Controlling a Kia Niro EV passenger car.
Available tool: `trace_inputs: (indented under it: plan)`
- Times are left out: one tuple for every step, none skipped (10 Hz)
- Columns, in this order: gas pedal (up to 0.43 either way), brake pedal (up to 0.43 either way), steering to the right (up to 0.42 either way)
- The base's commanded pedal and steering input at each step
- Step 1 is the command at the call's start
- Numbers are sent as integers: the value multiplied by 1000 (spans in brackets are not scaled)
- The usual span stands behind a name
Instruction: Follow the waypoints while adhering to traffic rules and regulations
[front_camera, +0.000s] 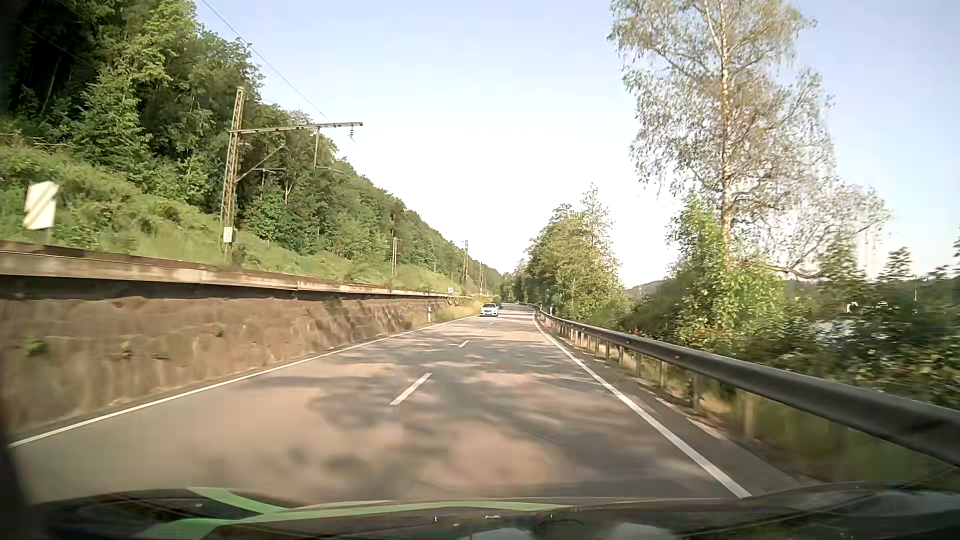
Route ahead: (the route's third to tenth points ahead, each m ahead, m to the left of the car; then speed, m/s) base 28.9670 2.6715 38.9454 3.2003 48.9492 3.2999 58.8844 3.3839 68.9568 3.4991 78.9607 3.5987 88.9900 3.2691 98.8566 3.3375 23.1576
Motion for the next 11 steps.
trace_inputs:
  plan:
    - [0, 0, 0]
    - [0, 0, 1]
    - [20, 0, 1]
    - [28, 0, 1]
    - [28, 0, 1]
    - [28, 0, 1]
    - [39, 0, 1]
    - [47, 0, 1]
    - [47, 0, 1]
    - [59, 0, 1]
    - [87, 0, 1]
